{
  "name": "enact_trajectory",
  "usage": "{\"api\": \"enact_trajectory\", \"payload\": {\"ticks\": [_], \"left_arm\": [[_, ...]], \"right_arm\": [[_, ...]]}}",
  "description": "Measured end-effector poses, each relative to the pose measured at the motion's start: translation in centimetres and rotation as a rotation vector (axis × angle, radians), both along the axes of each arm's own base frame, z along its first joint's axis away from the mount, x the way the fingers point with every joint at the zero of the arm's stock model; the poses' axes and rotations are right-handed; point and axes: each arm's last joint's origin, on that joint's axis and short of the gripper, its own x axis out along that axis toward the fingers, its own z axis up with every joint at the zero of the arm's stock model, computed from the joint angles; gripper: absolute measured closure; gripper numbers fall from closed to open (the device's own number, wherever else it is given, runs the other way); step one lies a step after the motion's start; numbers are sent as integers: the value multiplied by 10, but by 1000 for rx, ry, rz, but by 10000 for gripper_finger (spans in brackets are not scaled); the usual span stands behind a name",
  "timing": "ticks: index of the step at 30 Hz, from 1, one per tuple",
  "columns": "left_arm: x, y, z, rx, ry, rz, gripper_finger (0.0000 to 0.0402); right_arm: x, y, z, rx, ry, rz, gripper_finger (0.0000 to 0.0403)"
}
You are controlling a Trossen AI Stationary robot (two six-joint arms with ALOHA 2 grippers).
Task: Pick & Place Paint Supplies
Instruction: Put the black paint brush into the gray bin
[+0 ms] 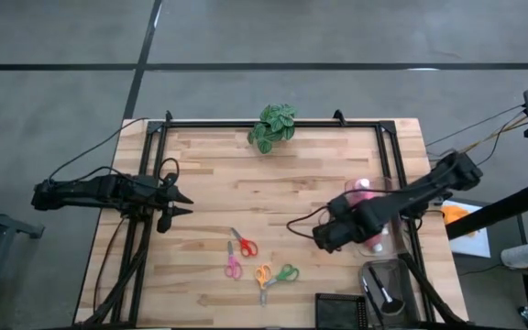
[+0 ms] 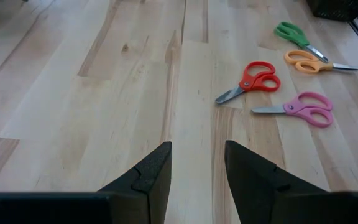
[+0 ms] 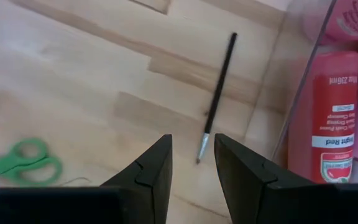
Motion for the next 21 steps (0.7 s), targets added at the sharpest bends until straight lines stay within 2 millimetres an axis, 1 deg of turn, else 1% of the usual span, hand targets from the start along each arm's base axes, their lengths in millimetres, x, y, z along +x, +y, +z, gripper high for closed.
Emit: {"api": "enact_trajectory", "payload": {"ticks": [6, 11, 15, 18, 21], "left_arm": [[0, 0, 0, 0, 0, 0, 252], [0, 0, 0, -1, 1, 0, 252], [0, 0, 0, -1, 2, -1, 252], [0, 0, 0, -1, 2, -1, 252], [0, 0, 0, -1, 1, -1, 252]], "right_arm": [[3, -10, -22, 30, 44, -36, 287], [2, -18, -49, 86, 46, -66, 287], [0, -23, -66, 126, 74, -87, 287], [-2, -25, -71, 137, 91, -58, 287], [-2, -24, -69, 135, 98, -10, 287]]}}
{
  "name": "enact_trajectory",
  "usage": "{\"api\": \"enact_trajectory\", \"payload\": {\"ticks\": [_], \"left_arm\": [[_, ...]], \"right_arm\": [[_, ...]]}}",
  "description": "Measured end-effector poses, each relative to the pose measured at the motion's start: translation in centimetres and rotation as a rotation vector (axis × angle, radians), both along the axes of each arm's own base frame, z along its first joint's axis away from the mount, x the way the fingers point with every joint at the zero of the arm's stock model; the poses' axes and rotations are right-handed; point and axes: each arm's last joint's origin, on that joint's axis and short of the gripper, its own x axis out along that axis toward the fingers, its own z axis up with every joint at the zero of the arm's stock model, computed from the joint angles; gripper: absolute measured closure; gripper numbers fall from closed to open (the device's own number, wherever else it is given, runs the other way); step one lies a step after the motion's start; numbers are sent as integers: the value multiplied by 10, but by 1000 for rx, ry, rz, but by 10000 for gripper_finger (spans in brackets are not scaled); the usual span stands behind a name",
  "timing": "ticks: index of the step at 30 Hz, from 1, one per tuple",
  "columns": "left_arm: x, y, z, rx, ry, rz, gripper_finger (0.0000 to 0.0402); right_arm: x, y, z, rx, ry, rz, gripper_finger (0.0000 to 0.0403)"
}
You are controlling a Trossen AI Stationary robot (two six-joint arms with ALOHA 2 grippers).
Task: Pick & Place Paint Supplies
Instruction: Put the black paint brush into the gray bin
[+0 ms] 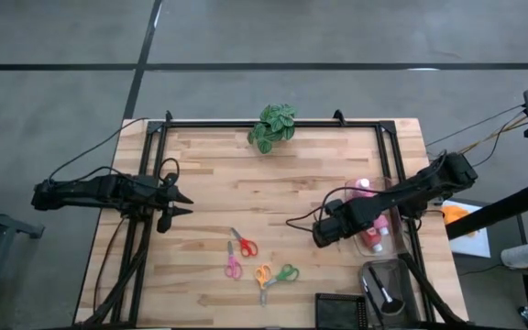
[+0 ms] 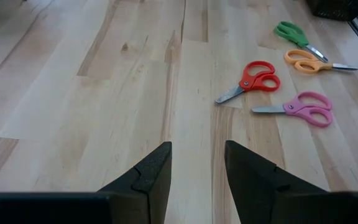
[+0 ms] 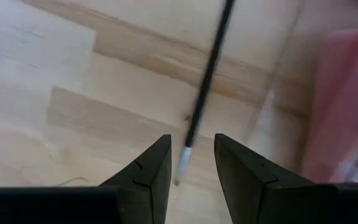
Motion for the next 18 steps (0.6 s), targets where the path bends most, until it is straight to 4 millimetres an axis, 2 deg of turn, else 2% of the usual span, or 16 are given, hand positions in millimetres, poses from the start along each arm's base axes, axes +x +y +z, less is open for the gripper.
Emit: {"api": "enact_trajectory", "payload": {"ticks": [4, 7, 9, 12, 15, 18], "left_arm": [[0, 0, 0, 0, 0, 0, 252], [0, 0, 0, 0, 0, 0, 252], [0, 0, 0, 0, 0, 0, 252], [0, 0, 0, 0, 0, 0, 252], [0, 0, 0, -1, 0, 0, 252], [0, 0, 0, -1, 0, 1, 252]], "right_arm": [[2, 1, 15, 8, 21, 82, 287], [4, 1, 30, -2, 58, 212, 287], [7, 1, 41, -2, 65, 335, 287], [13, 2, 52, 28, 70, 623, 287], [19, 3, 55, 65, 80, 873, 287], [23, 2, 44, 87, 155, 1015, 287]]}}
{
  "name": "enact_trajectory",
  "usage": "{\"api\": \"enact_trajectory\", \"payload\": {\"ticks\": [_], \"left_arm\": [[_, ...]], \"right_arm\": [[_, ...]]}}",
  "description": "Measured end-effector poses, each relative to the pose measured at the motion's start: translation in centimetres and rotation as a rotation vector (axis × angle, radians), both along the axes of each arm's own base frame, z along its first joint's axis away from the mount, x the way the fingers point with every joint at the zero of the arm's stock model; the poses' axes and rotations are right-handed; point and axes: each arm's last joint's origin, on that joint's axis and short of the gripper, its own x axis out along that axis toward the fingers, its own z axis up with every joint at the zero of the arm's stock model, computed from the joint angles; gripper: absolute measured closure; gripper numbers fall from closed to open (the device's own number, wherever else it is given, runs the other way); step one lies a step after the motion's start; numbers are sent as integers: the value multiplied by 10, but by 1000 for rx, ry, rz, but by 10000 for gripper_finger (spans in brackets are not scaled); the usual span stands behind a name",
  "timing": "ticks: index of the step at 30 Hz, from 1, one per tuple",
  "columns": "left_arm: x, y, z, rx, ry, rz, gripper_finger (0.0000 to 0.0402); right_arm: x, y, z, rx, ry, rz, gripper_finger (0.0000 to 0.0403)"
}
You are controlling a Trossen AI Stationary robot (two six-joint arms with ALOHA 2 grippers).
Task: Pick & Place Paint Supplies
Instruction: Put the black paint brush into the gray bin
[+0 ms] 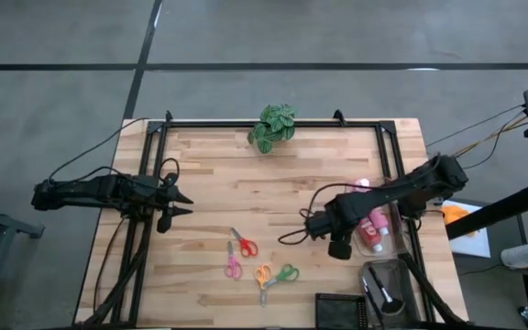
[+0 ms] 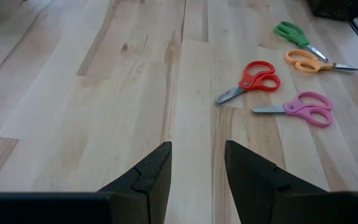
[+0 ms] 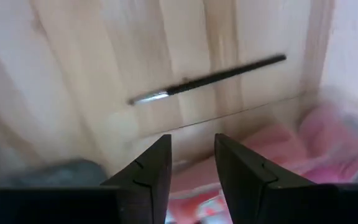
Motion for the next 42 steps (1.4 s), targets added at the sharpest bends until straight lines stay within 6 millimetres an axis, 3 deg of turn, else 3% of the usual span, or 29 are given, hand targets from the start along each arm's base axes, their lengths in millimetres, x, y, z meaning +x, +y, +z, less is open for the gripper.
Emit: {"api": "enact_trajectory", "payload": {"ticks": [6, 13, 20, 26, 33, 37, 42], "left_arm": [[0, 0, 0, -1, 0, 0, 252], [0, 0, 0, -1, 0, 0, 252], [0, 0, 0, -1, 0, 0, 252], [0, 0, 0, 0, 0, 1, 252], [0, 0, 0, 0, 0, 1, 252], [0, 0, 0, 0, 0, 1, 252], [0, 0, 0, 0, 0, 1, 252]], "right_arm": [[11, 2, -40, -7, 152, 332, 287], [21, 4, -78, -35, 285, 387, 287], [27, 1, -93, -17, 255, 417, 287], [25, -6, -91, 1, 182, 401, 287], [27, -11, -73, -16, 53, 352, 287], [25, -12, -57, -33, 3, 207, 287], [24, -13, -23, -37, -148, -137, 287]]}}
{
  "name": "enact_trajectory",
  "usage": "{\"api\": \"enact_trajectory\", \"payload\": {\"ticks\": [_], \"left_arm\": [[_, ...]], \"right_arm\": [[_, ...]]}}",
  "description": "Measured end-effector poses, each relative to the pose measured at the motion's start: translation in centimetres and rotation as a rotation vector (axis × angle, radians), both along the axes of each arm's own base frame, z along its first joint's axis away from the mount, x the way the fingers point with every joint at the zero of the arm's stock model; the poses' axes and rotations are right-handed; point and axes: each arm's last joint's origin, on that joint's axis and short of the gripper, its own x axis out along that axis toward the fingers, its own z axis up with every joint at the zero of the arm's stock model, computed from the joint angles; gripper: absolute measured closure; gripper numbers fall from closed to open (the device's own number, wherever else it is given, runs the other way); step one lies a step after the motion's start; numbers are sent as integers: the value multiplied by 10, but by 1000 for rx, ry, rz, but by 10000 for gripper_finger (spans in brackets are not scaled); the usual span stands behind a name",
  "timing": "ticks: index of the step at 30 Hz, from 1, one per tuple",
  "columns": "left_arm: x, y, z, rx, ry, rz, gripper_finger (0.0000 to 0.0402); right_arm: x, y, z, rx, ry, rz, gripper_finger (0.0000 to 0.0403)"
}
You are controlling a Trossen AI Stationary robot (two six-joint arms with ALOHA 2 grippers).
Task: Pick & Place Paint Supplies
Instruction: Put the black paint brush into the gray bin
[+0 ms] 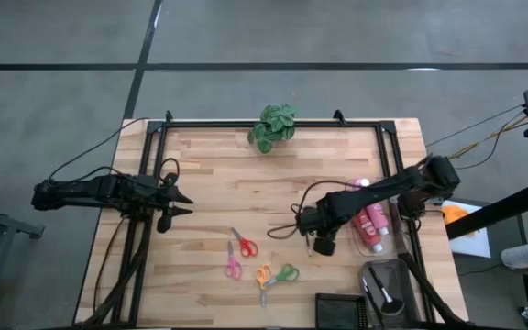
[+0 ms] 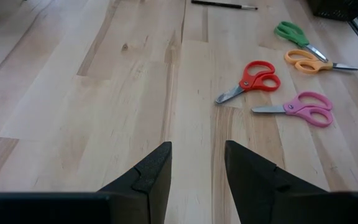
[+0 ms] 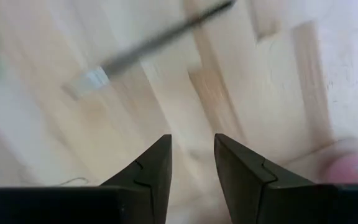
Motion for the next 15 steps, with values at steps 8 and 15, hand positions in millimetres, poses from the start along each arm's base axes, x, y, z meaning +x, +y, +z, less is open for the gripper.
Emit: {"api": "enact_trajectory", "payload": {"ticks": [8, 15], "left_arm": [[0, 0, 0, 0, 0, -1, 252], [0, 0, 0, 0, 0, -1, 252]], "right_arm": [[12, -12, 36, 55, -393, -626, 287], [42, -11, 2, 93, -427, -713, 287]]}}
